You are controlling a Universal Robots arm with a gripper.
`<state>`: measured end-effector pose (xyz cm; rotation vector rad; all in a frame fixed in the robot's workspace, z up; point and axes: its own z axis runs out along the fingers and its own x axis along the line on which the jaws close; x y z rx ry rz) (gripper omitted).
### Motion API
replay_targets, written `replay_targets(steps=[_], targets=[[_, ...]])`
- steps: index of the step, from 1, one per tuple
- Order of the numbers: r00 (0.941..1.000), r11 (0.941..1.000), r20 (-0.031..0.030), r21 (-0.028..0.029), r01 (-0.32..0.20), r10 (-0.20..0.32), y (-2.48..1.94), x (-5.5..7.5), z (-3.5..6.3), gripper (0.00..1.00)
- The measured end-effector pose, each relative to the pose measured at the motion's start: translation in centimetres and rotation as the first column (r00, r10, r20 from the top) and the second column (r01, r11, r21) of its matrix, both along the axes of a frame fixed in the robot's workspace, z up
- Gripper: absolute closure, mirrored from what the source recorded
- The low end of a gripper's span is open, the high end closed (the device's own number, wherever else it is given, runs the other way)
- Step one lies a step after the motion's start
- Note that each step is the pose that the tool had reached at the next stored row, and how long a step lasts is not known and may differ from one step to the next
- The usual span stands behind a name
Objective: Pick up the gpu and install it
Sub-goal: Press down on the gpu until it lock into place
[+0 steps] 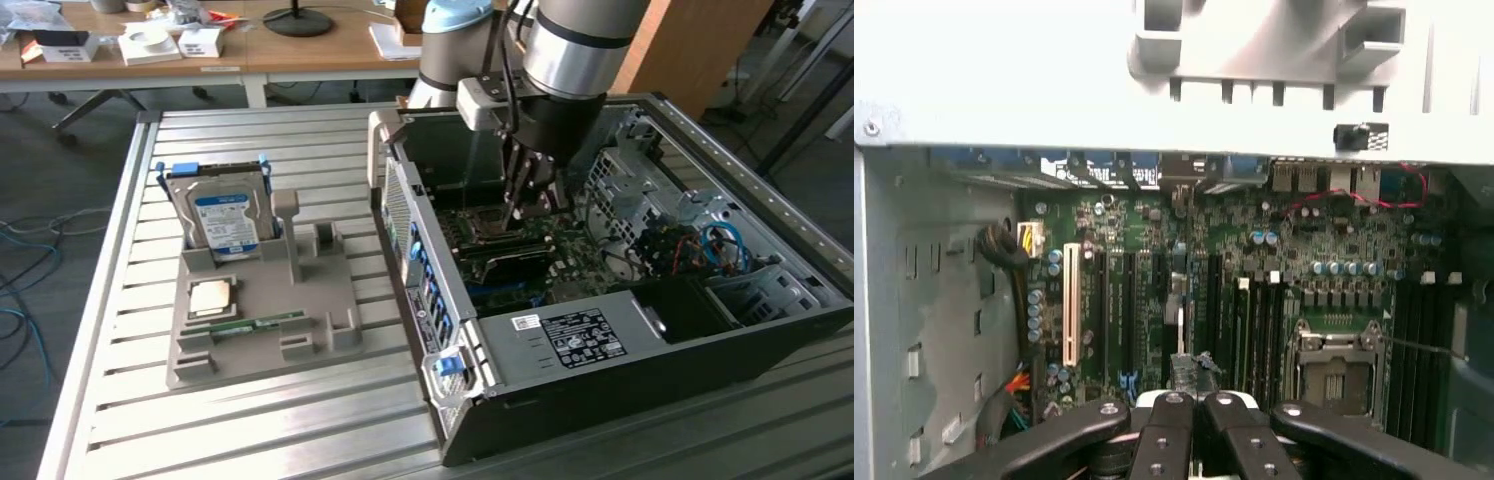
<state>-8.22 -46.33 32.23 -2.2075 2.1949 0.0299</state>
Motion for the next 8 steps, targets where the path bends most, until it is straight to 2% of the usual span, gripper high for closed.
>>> replay_targets(steps=[4, 8], targets=[[1.0000, 1.0000, -0.0001, -0.0003, 0.000, 0.000, -0.01, -0.01, -0.01, 0.89], [1.0000, 1.0000, 0.0000, 0.0013, 0.000, 0.000, -0.01, -0.01, -0.68, 0.89]])
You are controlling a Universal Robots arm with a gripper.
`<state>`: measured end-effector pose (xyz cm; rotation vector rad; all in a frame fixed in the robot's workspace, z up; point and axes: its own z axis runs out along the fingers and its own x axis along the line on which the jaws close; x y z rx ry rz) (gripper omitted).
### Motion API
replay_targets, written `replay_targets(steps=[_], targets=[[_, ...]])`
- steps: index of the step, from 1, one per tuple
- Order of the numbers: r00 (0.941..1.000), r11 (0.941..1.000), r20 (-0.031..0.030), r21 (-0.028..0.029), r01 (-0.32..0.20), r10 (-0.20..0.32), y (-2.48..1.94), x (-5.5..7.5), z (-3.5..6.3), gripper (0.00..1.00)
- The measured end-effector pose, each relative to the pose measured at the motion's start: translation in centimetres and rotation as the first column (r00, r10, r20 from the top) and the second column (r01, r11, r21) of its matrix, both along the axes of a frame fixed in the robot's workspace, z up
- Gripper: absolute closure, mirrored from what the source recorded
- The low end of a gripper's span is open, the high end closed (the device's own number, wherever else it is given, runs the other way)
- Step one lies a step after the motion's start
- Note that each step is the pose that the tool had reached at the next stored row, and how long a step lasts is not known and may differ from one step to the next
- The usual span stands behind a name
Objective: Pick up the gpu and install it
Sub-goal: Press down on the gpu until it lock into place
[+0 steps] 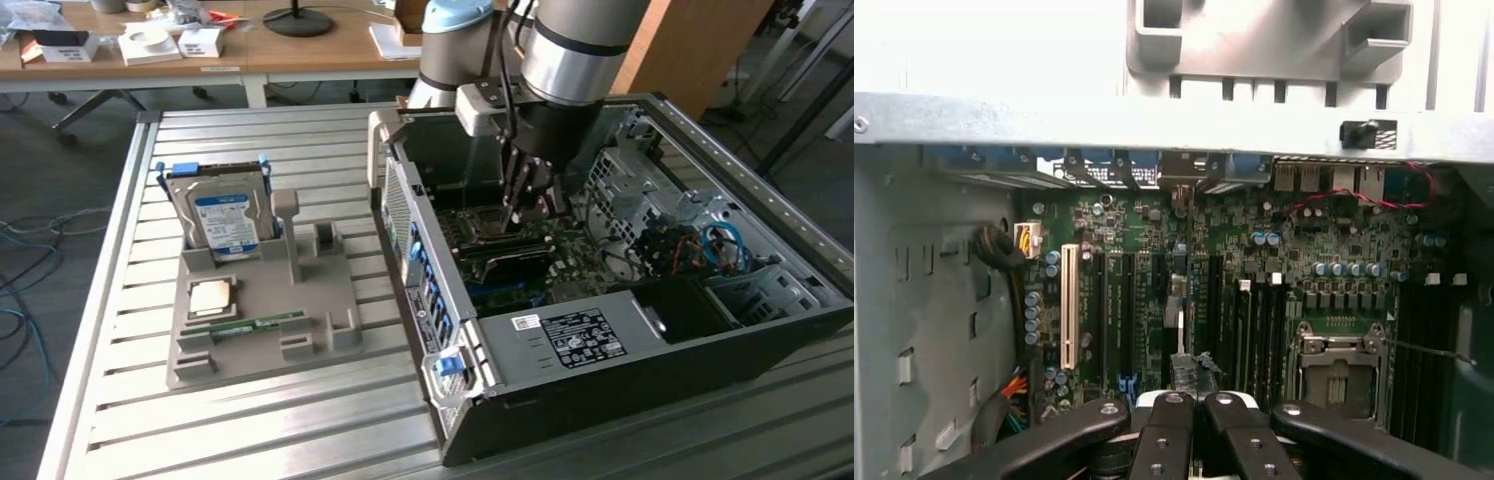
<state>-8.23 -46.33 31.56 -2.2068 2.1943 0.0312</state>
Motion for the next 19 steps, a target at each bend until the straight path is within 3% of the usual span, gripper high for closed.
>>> replay_targets(steps=[6, 19], targets=[[1.0000, 1.0000, 0.0000, 0.0001, 0.000, 0.000, 0.00, 0.0, -0.81, 0.89], [1.0000, 1.0000, 0.0000, 0.0019, 0.000, 0.000, 0.26, 0.0, -1.34, 0.89]])
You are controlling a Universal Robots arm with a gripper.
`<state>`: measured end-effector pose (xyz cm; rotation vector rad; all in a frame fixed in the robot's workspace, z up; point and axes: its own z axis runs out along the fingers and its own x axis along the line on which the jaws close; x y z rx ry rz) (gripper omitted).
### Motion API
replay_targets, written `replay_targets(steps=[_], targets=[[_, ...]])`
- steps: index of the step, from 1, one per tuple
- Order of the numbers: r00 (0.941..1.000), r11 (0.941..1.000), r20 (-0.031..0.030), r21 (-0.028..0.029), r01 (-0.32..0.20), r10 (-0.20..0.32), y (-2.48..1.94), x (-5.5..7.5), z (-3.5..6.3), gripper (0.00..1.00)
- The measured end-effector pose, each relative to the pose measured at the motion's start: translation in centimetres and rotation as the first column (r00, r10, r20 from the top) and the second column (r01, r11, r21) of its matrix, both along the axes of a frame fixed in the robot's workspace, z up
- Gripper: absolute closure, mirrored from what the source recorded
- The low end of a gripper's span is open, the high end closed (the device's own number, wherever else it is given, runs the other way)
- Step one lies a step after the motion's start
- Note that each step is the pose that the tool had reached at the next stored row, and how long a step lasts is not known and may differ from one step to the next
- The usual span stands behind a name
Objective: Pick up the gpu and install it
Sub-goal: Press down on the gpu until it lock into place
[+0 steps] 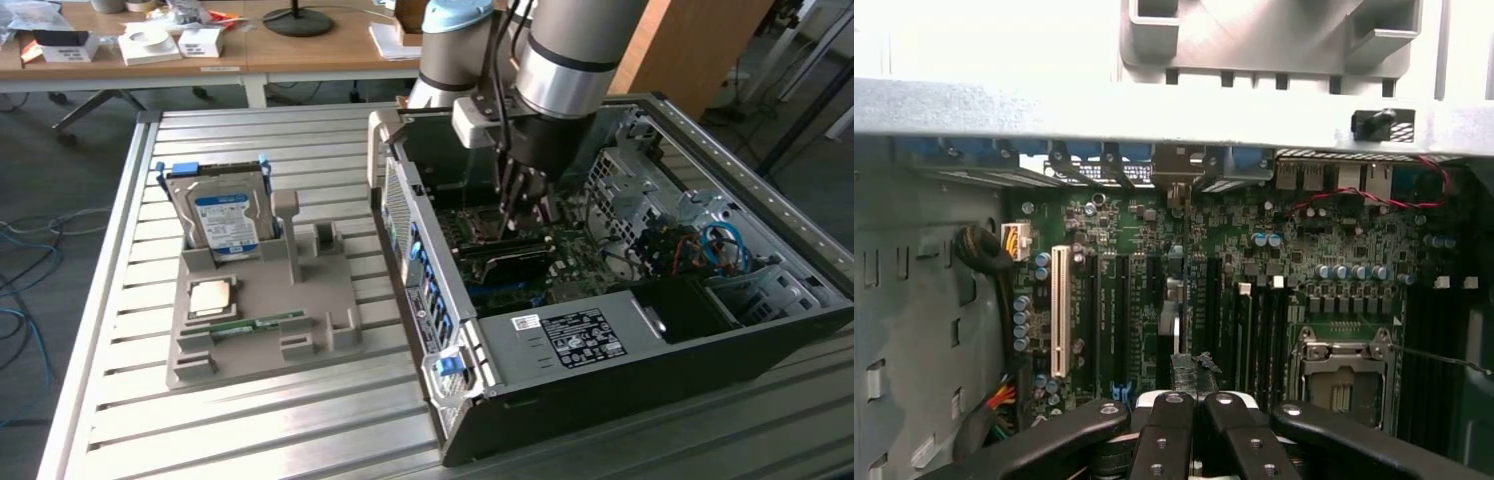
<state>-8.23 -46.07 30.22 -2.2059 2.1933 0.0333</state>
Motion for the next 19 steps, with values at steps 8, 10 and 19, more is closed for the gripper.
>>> replay_targets(steps=[8, 10, 19], targets=[[1.0000, 1.0000, -0.0002, 0.0002, 0.000, 0.000, 0.00, 0.0, -0.52, 0.89], [1.0000, 1.0000, 0.0001, 0.0009, 0.000, 0.000, 0.00, 0.0, -0.69, 0.89], [1.0000, 1.0000, 0.0000, 0.0006, 0.000, 0.000, 0.00, 0.0, -1.24, 0.89]])
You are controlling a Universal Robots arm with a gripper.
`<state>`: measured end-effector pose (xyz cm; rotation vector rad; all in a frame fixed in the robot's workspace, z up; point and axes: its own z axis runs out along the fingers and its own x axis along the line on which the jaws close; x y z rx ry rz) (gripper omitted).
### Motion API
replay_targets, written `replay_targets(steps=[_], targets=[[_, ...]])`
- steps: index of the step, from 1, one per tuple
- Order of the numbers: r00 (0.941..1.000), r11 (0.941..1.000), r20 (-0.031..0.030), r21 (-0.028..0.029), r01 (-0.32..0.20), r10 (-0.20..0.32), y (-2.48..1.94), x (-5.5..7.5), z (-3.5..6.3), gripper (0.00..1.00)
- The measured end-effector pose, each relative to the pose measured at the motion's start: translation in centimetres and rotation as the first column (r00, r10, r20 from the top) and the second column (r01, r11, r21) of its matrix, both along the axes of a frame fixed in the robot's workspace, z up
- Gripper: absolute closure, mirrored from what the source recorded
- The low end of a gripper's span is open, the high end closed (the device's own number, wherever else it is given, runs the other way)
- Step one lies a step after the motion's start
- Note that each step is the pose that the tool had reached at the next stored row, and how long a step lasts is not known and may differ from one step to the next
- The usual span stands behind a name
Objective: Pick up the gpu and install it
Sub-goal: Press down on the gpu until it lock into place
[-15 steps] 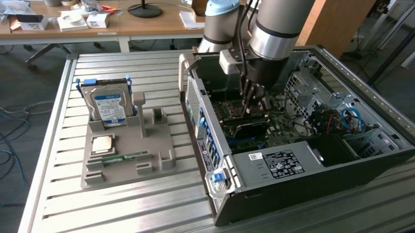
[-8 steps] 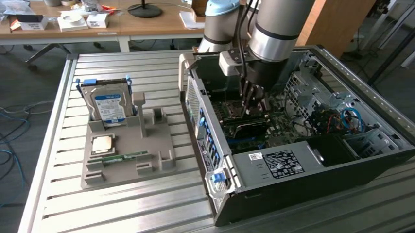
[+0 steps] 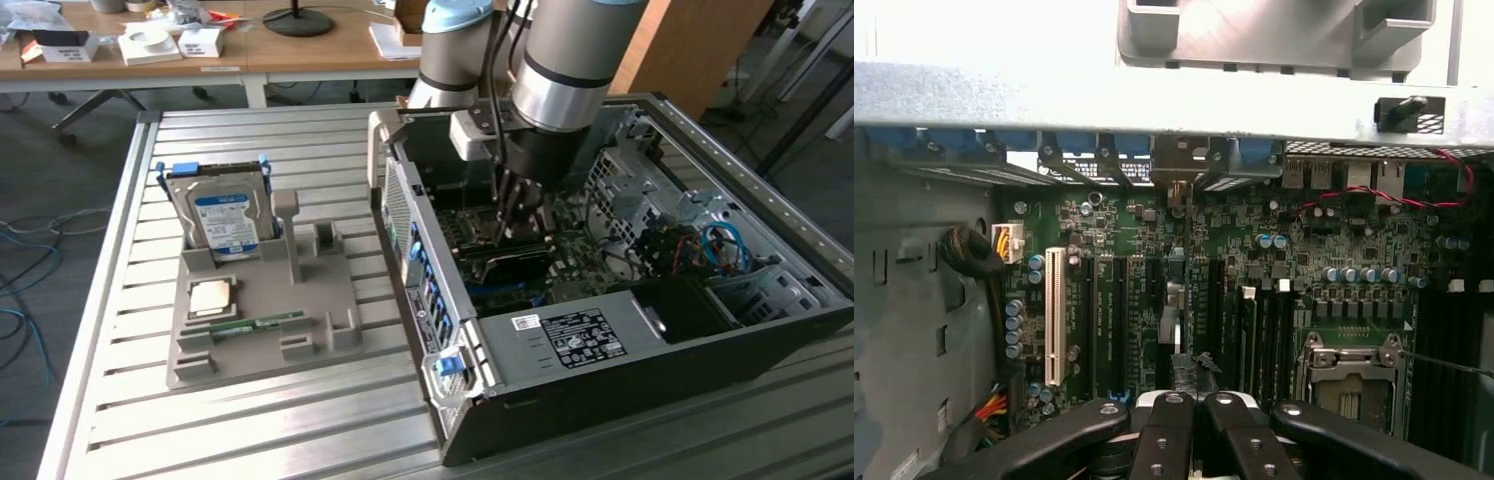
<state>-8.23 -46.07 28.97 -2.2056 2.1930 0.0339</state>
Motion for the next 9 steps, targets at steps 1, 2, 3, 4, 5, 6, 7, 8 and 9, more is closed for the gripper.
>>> replay_targets(steps=[1, 2, 3, 4, 5, 6, 7, 8, 9], targets=[[1.0000, 1.0000, 0.0000, -0.0001, 0.000, 0.000, 0.00, 0.00, -0.10, 0.89], [1.0000, 1.0000, 0.0000, -0.0001, 0.000, 0.000, 0.00, 0.00, -0.20, 0.89], [1.0000, 1.0000, 0.0000, 0.0000, 0.000, 0.000, 0.00, 0.00, -0.31, 0.89], [1.0000, 1.0000, 0.0000, 0.0000, 0.000, 0.000, 0.00, 0.00, -0.40, 0.89], [1.0000, 1.0000, 0.0000, -0.0001, 0.000, 0.000, 0.00, 0.00, -0.48, 0.89], [1.0000, 1.0000, 0.0000, -0.0001, 0.000, 0.000, 0.00, 0.00, -0.55, 0.89], [1.0000, 1.0000, 0.0000, 0.0000, 0.000, 0.000, 0.00, 0.00, -0.62, 0.89], [1.0000, 1.0000, -0.0001, -0.0002, 0.000, 0.000, 0.00, 0.00, -0.62, 0.89], [1.0000, 1.0000, -0.0001, -0.0002, 0.000, 0.000, 0.00, 0.00, -0.62, 0.89]])
